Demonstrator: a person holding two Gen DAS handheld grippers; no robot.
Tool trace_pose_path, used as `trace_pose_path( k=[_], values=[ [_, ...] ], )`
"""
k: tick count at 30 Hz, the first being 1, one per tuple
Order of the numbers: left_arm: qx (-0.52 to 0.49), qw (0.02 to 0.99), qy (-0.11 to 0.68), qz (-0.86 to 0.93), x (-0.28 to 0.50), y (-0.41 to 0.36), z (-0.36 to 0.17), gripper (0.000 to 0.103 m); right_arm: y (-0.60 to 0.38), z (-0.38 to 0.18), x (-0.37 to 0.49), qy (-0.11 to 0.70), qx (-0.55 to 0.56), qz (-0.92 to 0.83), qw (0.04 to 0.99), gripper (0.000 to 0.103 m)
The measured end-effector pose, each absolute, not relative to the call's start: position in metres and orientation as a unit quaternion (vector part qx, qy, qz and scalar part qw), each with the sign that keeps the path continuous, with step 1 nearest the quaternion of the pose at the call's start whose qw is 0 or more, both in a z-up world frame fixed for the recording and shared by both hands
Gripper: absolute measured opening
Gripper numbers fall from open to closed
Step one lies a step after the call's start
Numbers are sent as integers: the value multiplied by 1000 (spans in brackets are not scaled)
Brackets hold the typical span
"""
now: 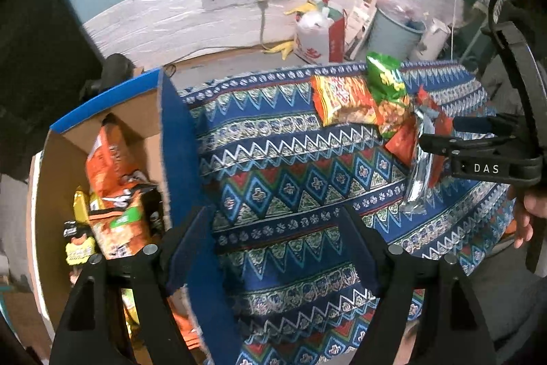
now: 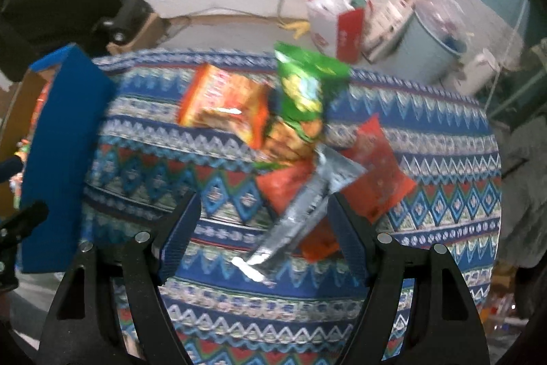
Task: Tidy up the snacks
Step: 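Move both open tools from the box back over the snack pile, then grasp the orange fries bag with the left tool while the right tool grasps the silver foil packet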
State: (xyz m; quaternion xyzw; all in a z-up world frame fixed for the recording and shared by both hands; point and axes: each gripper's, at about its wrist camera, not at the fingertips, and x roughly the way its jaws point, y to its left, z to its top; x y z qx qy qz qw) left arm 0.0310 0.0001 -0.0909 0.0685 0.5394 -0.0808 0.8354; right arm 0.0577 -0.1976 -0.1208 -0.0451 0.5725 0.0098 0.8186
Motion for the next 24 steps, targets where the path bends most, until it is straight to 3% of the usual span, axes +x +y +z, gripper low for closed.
trace_pose_path(
  k=[18, 21, 24],
  values=[
    [60, 807, 580, -90, 61, -25, -151, 80, -235, -194, 71, 611, -32, -49, 790, 75],
    [55, 803, 588, -86, 65, -25, -156, 80, -237, -198, 71, 606, -43, -50, 792, 64],
    [42, 801, 590, -86, 70, -25, -156, 80, -235, -192, 70, 597, -63, -42, 799, 41]
  ],
)
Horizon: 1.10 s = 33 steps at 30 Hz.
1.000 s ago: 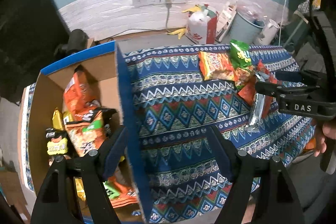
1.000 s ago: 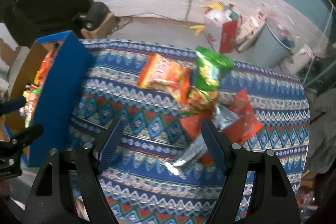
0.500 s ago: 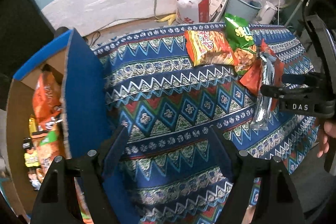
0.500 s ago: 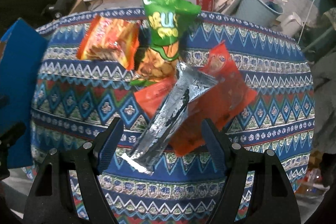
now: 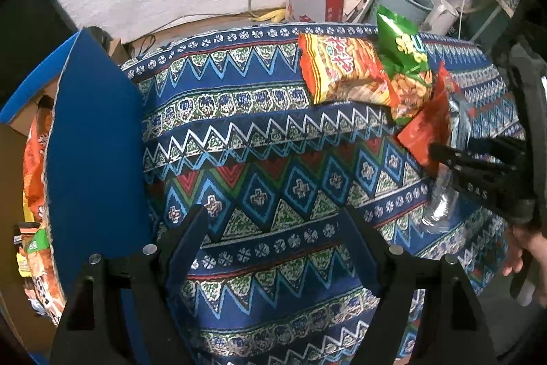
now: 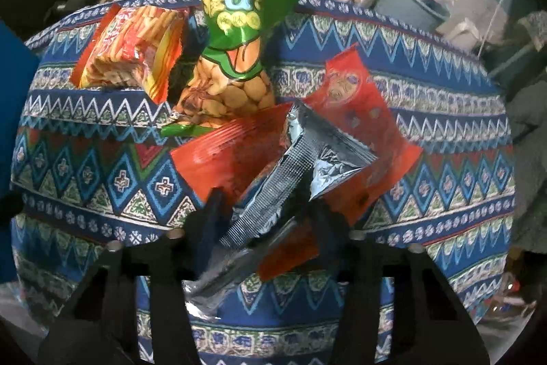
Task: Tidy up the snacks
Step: 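Grasp the orange fries bag with the left tool while the right tool grasps the silver foil packet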
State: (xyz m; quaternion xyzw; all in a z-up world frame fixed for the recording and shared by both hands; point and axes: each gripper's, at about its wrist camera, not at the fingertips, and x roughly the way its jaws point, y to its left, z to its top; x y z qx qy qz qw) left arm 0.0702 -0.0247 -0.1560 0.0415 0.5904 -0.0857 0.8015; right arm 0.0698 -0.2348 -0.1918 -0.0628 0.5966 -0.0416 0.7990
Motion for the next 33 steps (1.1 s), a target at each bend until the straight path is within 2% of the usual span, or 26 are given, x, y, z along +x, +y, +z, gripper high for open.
trace_pose_path(
  k=[1, 3, 16, 29, 33],
  values=[
    [37, 801, 591, -87, 72, -25, -156, 80, -235, -191, 70, 596, -63, -33, 799, 30],
    [29, 800, 593, -88, 77, -27, -154, 80, -237, -186, 67, 597, -64, -25, 799, 26],
    [-17, 807, 581, -99, 128, -66, -140, 81, -267, -146, 79, 565, -99, -8, 819, 26],
    [-83, 790, 600, -94, 182, -90, -167, 83, -286, -149, 112, 564, -71, 6, 822, 26],
    [-63, 785, 609, -95, 192, -102, -178, 86, -286, -153, 111, 564, -77, 13, 822, 26]
  ],
)
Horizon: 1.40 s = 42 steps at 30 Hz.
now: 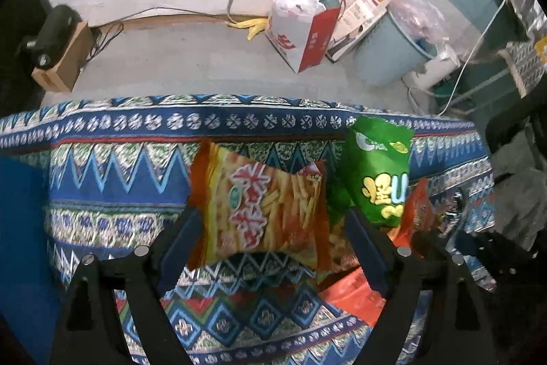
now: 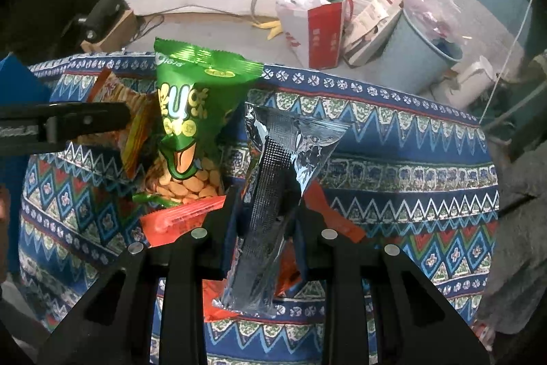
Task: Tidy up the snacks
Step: 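Grasp the orange fries bag with the left tool while the right tool grasps the silver foil packet, then lift the fries bag and silver packet and carry both over the cardboard box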
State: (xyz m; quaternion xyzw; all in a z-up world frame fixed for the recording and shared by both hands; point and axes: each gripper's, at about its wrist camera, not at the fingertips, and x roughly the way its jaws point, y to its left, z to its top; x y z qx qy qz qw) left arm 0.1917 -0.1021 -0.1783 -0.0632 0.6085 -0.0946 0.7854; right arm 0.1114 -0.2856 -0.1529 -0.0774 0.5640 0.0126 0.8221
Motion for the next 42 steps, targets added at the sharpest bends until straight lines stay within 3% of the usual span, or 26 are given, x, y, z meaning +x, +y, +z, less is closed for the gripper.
trace_pose_path(
  k=[10, 21, 42],
  values=[
    [-28, 783, 614, -94, 194, -110, -199, 86, -292, -151, 118, 563, -64, 11, 824, 26],
    [18, 803, 585, -112, 176, -106, -179, 54, -283, -150, 117, 562, -75, 14, 823, 26],
    [48, 824, 556, -97, 111, -54, -123, 52, -245, -113, 88, 535, -87, 45, 839, 26]
  ],
)
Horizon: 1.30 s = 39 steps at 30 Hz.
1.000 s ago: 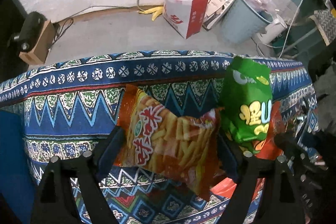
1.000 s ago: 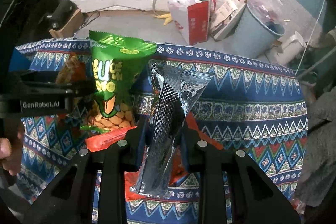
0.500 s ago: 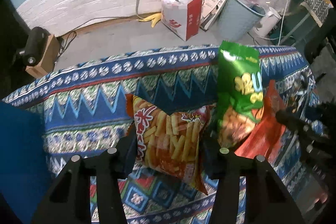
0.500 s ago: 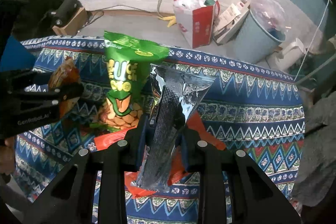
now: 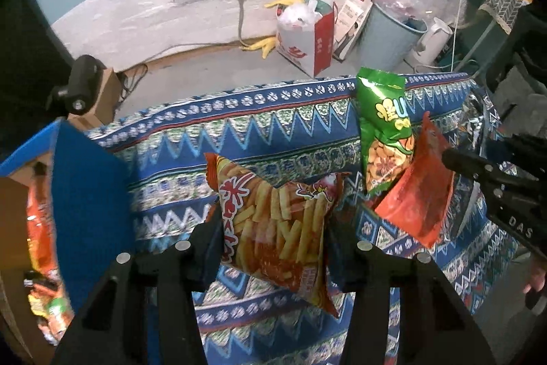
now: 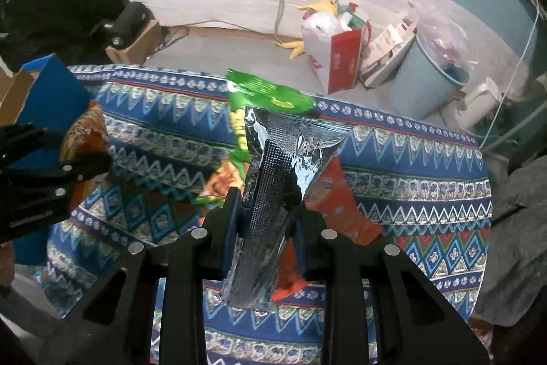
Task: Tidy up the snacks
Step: 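Lift the fries bag and silver packet and carry both over the cardboard box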
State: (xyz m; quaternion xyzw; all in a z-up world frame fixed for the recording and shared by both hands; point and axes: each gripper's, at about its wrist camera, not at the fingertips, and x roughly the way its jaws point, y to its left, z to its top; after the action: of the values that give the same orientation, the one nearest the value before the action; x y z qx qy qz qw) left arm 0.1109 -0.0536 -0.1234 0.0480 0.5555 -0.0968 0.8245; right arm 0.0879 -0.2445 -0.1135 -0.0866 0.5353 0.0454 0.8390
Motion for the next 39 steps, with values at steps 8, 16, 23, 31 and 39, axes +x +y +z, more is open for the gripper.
trace_pose_path(
  k=[8, 16, 23, 31, 39],
  values=[
    [53, 839, 533, -94, 83, -34, -94, 52, -217, -92, 79, 520, -88, 64, 847, 26],
    [61, 861, 497, -87, 52, -14, -59, 52, -187, -69, 70, 502, -84, 91, 856, 26],
    [42, 871, 483, -78, 32, 17, -41, 52, -156, -52, 61, 491, -78, 120, 860, 26],
    [34, 881, 468, -67, 17, 47, -30, 52, -121, -36, 54, 478, -86, 148, 861, 26],
    [16, 881, 471, -52, 13, 83, -32, 52, -78, -30, 55, 472, -99, 183, 857, 26]
  ],
)
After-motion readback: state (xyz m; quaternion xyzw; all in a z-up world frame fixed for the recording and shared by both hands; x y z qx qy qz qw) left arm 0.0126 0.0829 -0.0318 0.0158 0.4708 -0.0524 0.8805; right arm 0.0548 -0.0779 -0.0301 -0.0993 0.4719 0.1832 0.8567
